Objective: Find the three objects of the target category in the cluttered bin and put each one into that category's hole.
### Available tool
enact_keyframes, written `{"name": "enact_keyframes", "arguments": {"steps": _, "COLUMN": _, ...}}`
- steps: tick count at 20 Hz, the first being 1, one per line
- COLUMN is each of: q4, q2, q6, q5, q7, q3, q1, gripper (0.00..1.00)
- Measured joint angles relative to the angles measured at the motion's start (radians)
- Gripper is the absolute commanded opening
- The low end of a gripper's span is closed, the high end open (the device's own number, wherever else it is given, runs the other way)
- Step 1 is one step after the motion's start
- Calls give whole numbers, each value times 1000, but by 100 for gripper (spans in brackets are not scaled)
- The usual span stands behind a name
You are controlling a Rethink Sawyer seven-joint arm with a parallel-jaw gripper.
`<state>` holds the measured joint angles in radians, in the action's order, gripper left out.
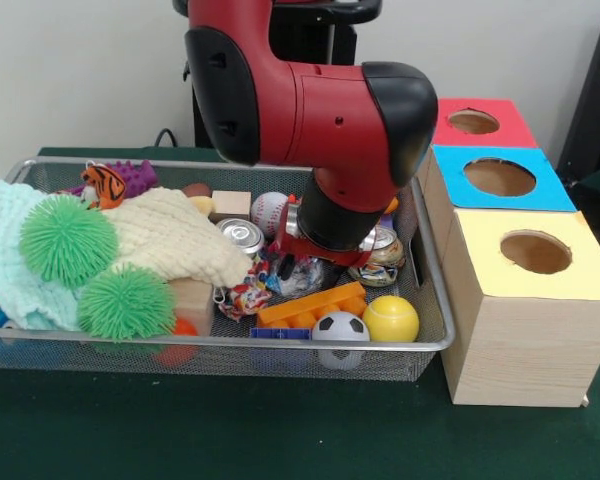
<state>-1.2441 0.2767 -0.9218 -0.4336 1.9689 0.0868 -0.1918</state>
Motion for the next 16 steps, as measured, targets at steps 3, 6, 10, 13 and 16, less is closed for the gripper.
{"name": "enact_keyframes", "arguments": {"steps": 3, "q4": 11, "q2": -7, "q6": -6, "q5": 7, "q7": 0, "q3": -7, "q1": 0, "gripper": 100}}
{"name": "enact_keyframes", "arguments": {"steps": 6, "q4": 30, "q2": -15, "q6": -22, "q5": 15, "q7": 0, "q3": -14, "q1": 0, "gripper": 100}}
{"name": "enact_keyframes", "arguments": {"steps": 10, "q4": 48, "q2": -26, "q6": -40, "q5": 28, "q7": 0, "q3": -20, "q1": 1, "gripper": 100}}
{"name": "enact_keyframes", "arguments": {"steps": 13, "q4": 54, "q2": -29, "q6": -46, "q5": 36, "q7": 0, "q3": -25, "q1": 3, "gripper": 100}}
{"name": "enact_keyframes", "arguments": {"steps": 16, "q4": 63, "q2": -31, "q6": -47, "q5": 46, "q7": 0, "q3": -33, "q1": 8, "gripper": 0}}
